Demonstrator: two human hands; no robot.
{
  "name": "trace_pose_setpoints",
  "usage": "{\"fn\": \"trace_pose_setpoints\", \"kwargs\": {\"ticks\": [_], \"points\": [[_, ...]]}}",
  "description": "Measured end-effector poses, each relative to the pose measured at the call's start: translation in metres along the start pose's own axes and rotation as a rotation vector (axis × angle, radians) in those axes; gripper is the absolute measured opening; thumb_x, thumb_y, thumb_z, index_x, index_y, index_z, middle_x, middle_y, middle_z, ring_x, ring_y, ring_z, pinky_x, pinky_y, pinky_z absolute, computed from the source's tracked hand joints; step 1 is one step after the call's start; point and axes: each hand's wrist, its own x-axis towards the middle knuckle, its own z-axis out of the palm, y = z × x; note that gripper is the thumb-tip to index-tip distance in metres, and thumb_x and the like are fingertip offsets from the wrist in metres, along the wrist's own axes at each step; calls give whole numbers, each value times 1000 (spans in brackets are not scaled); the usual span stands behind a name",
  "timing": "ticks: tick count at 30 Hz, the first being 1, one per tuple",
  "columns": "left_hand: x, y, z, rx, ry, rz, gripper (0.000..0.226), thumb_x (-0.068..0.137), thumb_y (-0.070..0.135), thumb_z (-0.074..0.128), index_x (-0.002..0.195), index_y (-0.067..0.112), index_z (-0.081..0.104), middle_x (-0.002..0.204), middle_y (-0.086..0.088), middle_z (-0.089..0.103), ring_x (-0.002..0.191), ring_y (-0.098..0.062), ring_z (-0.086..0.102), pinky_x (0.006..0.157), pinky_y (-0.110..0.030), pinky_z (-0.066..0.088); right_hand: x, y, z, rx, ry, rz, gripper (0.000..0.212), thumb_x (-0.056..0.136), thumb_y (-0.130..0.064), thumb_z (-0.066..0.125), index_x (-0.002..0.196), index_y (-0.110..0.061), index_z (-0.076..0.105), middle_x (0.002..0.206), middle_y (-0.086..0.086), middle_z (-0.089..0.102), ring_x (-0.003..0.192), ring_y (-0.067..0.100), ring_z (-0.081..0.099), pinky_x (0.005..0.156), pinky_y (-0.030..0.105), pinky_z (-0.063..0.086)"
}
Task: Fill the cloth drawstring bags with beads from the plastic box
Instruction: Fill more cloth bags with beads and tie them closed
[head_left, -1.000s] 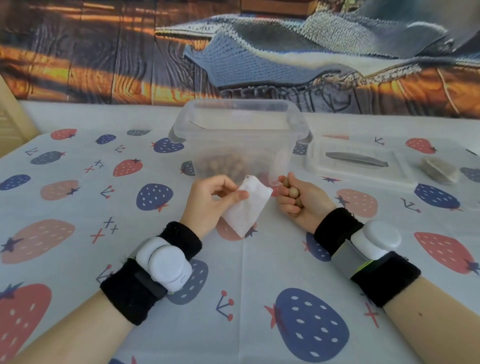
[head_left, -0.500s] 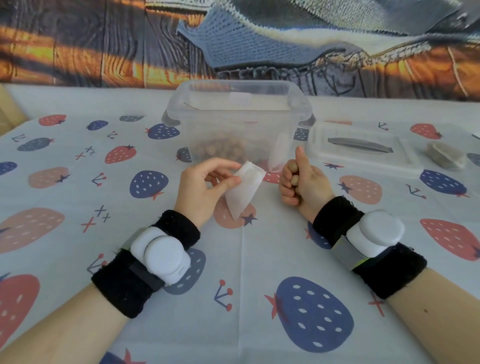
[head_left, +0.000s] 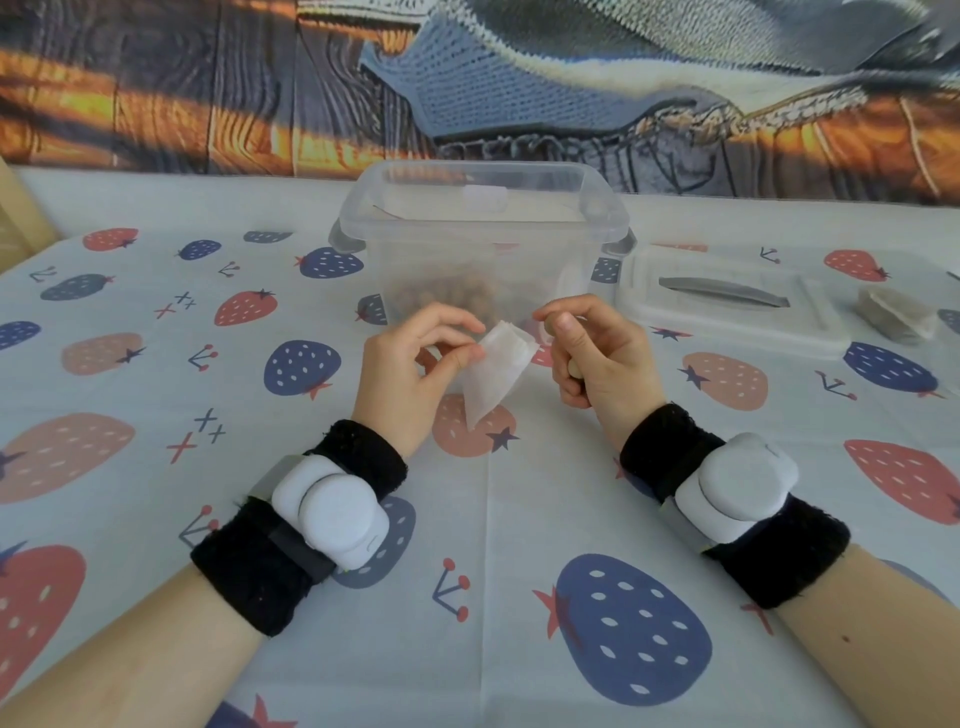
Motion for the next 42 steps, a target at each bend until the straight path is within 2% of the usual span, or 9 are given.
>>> {"fn": "trace_pose_setpoints", "kwargs": {"ticks": [4, 8, 11, 16, 22, 27, 31, 37, 42], "points": [[-2, 0, 3, -95, -57, -17, 18, 86, 0, 63, 89, 18, 64, 79, 2, 67, 66, -12, 62, 57, -22, 48, 0, 1, 1, -4, -8, 7, 16, 96, -9, 47, 88, -11, 61, 48, -9, 40, 42, 12, 27, 41, 19, 20], [-2, 1, 4, -163, -72, -15, 19, 83, -1, 67, 90, 17, 65, 82, -1, 68, 71, -15, 65, 68, -25, 53, -1, 2, 1, -24, -66, 19, 19, 96, -11, 46, 85, -12, 61, 46, -10, 36, 42, 10, 26, 45, 26, 15], [0, 2, 3, -202, -50, -57, 29, 74, 1, 76, 89, 22, 62, 78, -6, 65, 72, -15, 63, 69, -26, 53, -1, 3, 2, -24, -103, 21, 20, 96, -10, 45, 83, -11, 60, 45, -11, 37, 41, 8, 25, 43, 21, 16], [1, -1, 0, -111, 1, -57, 32, 73, 9, 79, 88, 30, 61, 68, 4, 66, 64, -9, 57, 60, -20, 43, -2, 5, 5, -26, -141, 45, 21, 96, -10, 46, 77, -10, 57, 46, -10, 34, 42, 9, 23, 41, 15, 18], [0, -1, 0, -27, 7, -23, 28, 81, 11, 72, 97, 32, 63, 71, 14, 70, 63, -5, 58, 62, -23, 44, 0, 7, 5, -61, -86, 57, 31, 99, -17, 40, 73, -9, 54, 51, -1, 31, 43, 12, 23, 40, 16, 18], [-2, -1, 1, 16, -23, 2, 8, 82, 9, 70, 88, 14, 68, 70, 10, 70, 61, -4, 60, 57, -24, 49, 0, 7, 3, -19, -54, -23, 20, 97, -13, 46, 80, -11, 57, 49, -6, 35, 43, 10, 23, 41, 16, 17], [-2, 0, 2, 20, -25, 22, 10, 80, 11, 73, 80, 19, 68, 68, 10, 68, 63, -5, 61, 57, -22, 48, -1, 5, 3, -38, -63, -65, 8, 90, -16, 56, 84, -14, 62, 52, 2, 36, 43, 11, 24, 40, 16, 21], [0, -2, 2, -61, -33, 37, 9, 74, 14, 77, 75, 20, 70, 80, 5, 64, 69, -10, 58, 57, -25, 45, -1, 6, 3, -104, -102, -92, 12, 87, -14, 60, 88, -23, 69, 59, 11, 34, 45, 13, 25, 39, 15, 24], [1, -1, 1, -139, -40, -27, 11, 75, 9, 76, 75, 19, 71, 73, 8, 65, 69, -9, 60, 57, -25, 45, -2, 6, 4, -118, -114, -80, 18, 87, -10, 60, 93, -24, 69, 56, 6, 31, 45, 12, 25, 39, 15, 24]]}}
